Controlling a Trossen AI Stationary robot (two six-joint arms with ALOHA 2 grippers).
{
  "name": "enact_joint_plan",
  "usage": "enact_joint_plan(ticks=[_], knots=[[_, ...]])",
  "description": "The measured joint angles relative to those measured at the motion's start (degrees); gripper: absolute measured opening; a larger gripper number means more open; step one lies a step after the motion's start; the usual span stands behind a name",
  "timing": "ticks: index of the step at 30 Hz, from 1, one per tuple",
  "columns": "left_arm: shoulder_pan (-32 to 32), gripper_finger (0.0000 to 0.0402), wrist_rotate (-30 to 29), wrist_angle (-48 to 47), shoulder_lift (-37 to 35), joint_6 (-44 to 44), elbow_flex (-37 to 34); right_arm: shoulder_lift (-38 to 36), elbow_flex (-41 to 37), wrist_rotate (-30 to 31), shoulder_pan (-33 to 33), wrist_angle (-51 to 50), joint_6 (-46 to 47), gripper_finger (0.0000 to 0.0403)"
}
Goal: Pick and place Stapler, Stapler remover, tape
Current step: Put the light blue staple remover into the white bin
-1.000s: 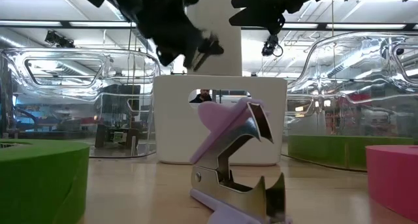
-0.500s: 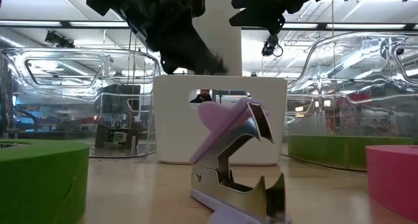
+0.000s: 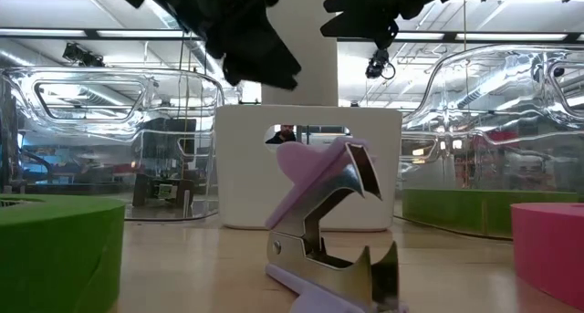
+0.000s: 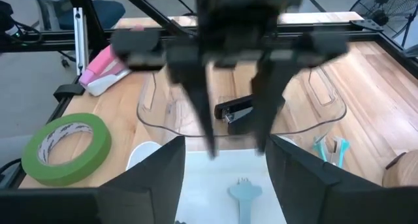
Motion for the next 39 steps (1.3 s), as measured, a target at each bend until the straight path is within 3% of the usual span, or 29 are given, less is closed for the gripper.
enact_joint_plan(ticks=[10, 21, 39], knots=[[8.86, 0.0159, -15.97, -16.29, -10.58, -0.83, -0.02, 0.0, 0.0, -0.01, 0.0, -0.45, 0.0, 0.0212], [23.31, 0.0153, -11.23, -19.37, -7.99, -2.73, -0.07, 0.0, 0.0, 0.0, 0.0, -0.34, -0.01, 0.0212], [32.8, 0.0153, -6.98, -15.98, -1.56, -5.37, -1.22, 0.0, 0.0, 0.01, 0.0, -0.54, -0.01, 0.0212]])
